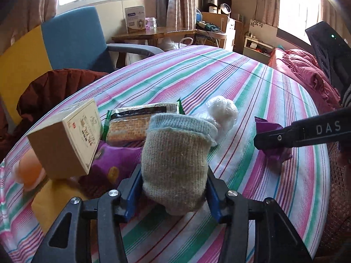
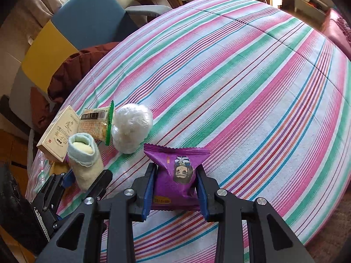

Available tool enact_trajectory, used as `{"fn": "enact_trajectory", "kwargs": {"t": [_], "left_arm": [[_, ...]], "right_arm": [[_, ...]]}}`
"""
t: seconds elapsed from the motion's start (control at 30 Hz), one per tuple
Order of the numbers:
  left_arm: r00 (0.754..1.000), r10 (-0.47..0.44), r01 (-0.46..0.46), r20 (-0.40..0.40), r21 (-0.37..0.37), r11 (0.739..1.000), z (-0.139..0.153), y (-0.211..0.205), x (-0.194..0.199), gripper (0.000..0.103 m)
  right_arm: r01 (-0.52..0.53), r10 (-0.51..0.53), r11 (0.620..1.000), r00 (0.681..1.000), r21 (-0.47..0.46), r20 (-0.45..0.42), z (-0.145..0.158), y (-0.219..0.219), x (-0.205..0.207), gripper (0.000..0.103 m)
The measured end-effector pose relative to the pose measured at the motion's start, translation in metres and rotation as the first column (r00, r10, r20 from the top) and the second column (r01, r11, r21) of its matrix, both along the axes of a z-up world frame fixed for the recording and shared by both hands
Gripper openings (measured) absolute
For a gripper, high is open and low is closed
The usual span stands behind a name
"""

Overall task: Organize objects
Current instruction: 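Grasp the beige sock with left tool while right tool holds the purple packet, then carry sock and purple packet over the gold tray and open both tools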

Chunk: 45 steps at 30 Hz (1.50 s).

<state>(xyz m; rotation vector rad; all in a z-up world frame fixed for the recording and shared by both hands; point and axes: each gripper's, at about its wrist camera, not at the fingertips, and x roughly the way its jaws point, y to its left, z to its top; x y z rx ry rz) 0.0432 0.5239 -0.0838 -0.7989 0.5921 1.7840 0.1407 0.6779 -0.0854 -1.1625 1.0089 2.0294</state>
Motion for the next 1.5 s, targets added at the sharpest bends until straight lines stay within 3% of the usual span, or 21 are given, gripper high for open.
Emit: {"fn": "enact_trajectory", "kwargs": {"t": [0.27,0.4,0.6,0.77,0.97,1.1,1.33,1.5], "left_arm": [[0.997,-0.016,0.021,-0.07,0.072,0.997,0.013,-0.042,0.034,0.052],[0.999,0.037,-0.033,-0.037,0.108,0.994,0.016,-0.067,0.035,0.052],[0.994,0.102,-0.105,0.026,0.14,0.985,0.015,-0.105,0.032,0.052],[0.992,0.116,-0.121,0.04,0.152,0.981,0.013,-0.127,0.042,0.052],[0.991,0.121,-0.129,0.056,0.158,0.979,0.01,-0.148,0.05,0.052],[0.989,0.123,-0.135,0.085,0.153,0.979,0.008,-0.164,0.056,0.052],[0.968,0.177,-0.21,0.18,0.188,0.959,0.012,-0.21,0.049,0.052],[0.96,0.204,-0.246,0.193,0.231,0.941,0.034,-0.24,0.041,0.052]], "right_arm": [[-0.038,0.037,0.998,0.999,0.05,0.03,0.003,-0.008,-0.006,0.035],[-0.067,0.065,0.995,0.998,0.08,0.022,0.007,-0.014,-0.008,0.035],[-0.159,0.162,0.965,0.987,0.209,0.0,0.029,-0.039,-0.019,0.035],[-0.232,0.245,0.953,0.968,0.193,-0.045,0.032,-0.068,-0.022,0.035],[-0.353,0.37,0.922,0.924,0.162,-0.095,0.029,-0.104,-0.031,0.035],[-0.398,0.418,0.899,0.904,0.181,-0.085,0.029,-0.117,-0.033,0.035],[-0.401,0.416,0.897,0.908,0.186,-0.05,0.023,-0.116,-0.036,0.035],[-0.406,0.42,0.89,0.907,0.21,-0.028,0.023,-0.118,-0.037,0.035]]}}
